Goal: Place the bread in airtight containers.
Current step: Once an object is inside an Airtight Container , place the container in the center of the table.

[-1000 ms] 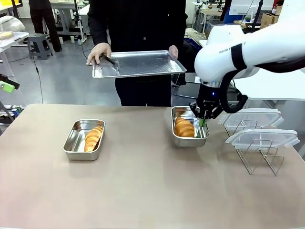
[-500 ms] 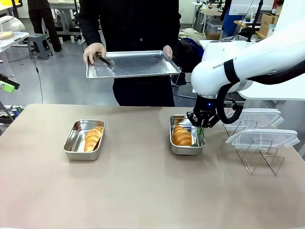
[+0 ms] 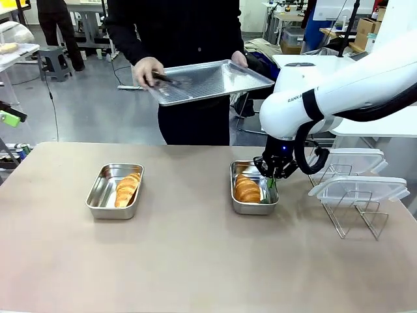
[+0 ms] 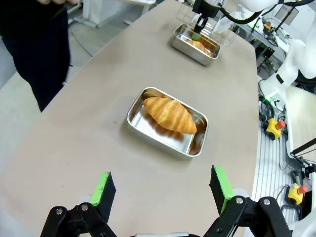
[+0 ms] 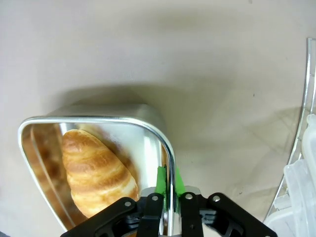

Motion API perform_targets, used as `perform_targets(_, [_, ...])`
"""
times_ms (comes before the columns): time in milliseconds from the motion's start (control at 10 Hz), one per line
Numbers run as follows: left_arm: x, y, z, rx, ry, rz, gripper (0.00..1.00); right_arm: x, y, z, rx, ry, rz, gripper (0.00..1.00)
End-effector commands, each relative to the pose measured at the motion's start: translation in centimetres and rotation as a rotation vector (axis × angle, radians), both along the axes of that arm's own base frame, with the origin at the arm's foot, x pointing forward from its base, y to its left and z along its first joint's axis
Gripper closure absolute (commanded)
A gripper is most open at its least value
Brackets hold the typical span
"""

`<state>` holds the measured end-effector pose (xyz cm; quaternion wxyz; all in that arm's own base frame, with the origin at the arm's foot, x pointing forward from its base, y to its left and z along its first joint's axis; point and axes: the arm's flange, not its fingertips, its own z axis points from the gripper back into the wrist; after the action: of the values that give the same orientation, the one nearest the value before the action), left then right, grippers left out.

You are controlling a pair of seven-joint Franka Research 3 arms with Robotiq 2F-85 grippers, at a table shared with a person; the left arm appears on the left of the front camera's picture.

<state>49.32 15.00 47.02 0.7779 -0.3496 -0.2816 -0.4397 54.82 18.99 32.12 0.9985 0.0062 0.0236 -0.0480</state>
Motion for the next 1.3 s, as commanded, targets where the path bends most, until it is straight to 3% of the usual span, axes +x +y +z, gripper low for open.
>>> perform_targets(0, [0.0, 0.0, 0.1, 0.01, -0.006, -0.004, 0.0, -0.4, -0.5, -0.1, 0.011, -0.028, 0.027, 0.41])
perform_targets(100, [0.0, 0.0, 0.1, 0.01, -0.006, -0.004, 0.0, -0.4, -0.5, 0.5, 0.027, -0.038, 0.037, 0.29])
perform_targets(200, [0.0, 0.0, 0.1, 0.01, -0.006, -0.004, 0.0, -0.5, -0.5, 1.9, 0.051, -0.062, 0.062, 0.0])
perform_targets(400, [0.0, 0.0, 0.1, 0.01, -0.006, -0.004, 0.0, -0.4, -0.5, 5.4, 0.104, -0.146, 0.13, 0.0])
perform_targets(500, [0.0, 0.0, 0.1, 0.01, -0.006, -0.004, 0.0, -0.8, -0.5, 7.5, 0.097, -0.201, 0.169, 0.07])
perform_targets(600, [0.0, 0.0, 0.1, 0.01, -0.006, -0.004, 0.0, -1.4, -0.6, 9.9, 0.102, -0.268, 0.236, 0.0])
perform_targets(1000, [0.0, 0.0, 0.1, 0.01, -0.006, -0.004, 0.0, -6.3, -4.0, 18.6, 0.174, -0.607, 0.659, 0.0])
perform_targets(1200, [0.0, 0.0, 0.1, 0.01, -0.006, -0.004, 0.0, -8.6, -9.1, 20.7, 0.278, -0.68, 0.852, 0.0])
